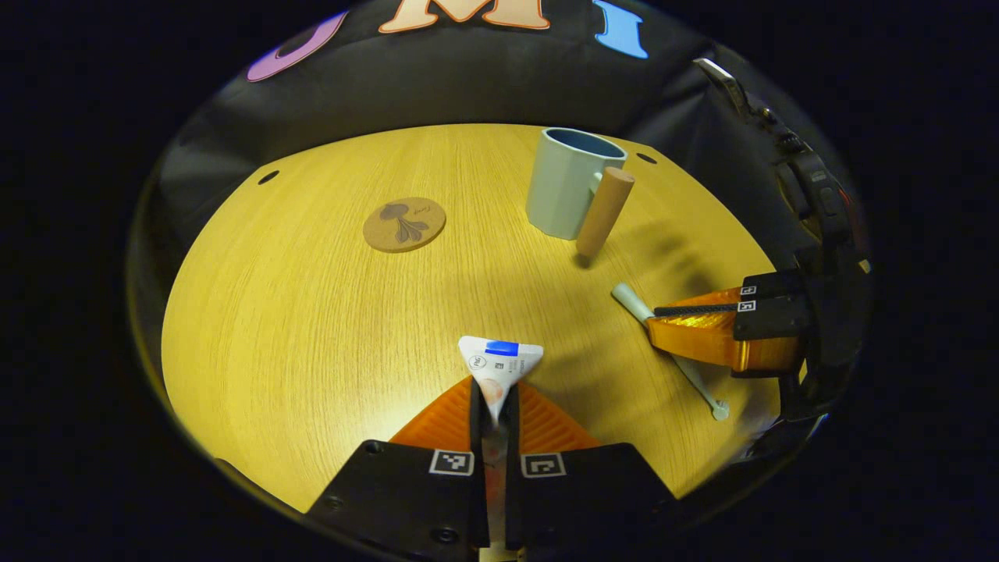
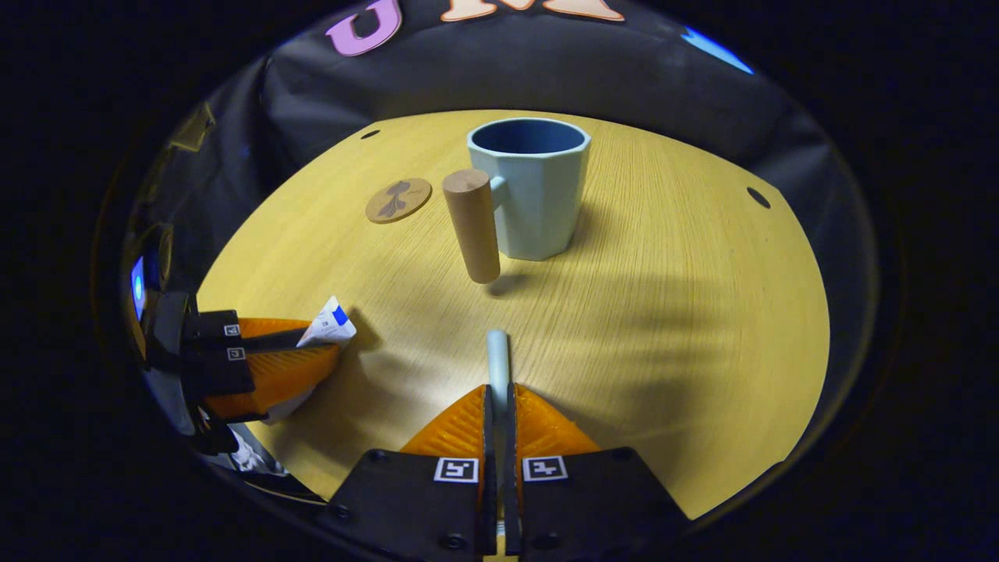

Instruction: Put the toothbrush and toothpaste on the desktop into the cup, then pick up the cup and place it on the coaster on the desktop.

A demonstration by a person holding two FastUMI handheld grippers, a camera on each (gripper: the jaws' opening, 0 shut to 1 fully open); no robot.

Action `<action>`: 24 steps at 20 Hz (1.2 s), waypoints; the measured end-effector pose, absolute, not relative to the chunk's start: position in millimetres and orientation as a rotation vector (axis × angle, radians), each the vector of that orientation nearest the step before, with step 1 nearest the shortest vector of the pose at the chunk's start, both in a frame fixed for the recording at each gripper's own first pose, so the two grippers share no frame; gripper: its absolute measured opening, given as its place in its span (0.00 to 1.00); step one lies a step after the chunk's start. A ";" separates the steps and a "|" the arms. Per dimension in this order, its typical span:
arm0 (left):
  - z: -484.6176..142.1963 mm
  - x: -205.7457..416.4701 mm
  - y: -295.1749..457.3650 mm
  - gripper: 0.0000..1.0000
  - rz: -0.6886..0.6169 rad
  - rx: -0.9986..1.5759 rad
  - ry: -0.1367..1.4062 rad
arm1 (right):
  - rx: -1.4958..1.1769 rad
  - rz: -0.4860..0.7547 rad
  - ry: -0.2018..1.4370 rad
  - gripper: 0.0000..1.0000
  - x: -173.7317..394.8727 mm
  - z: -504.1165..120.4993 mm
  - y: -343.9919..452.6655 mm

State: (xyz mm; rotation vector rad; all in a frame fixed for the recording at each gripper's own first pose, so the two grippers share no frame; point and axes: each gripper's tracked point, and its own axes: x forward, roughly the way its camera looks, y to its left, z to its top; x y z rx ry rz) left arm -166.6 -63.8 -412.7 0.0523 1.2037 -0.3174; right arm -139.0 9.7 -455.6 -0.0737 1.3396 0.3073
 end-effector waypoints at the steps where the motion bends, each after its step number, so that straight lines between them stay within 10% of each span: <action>1: -411.7 -166.6 -63.6 0.07 -0.328 0.036 1.209 | -0.062 0.292 1.329 0.07 -137.1 -454.6 7.1; 24: -408.4 -160.7 -63.5 0.05 -0.418 -0.151 1.260 | 0.356 0.232 0.748 0.06 33.7 -298.7 38.5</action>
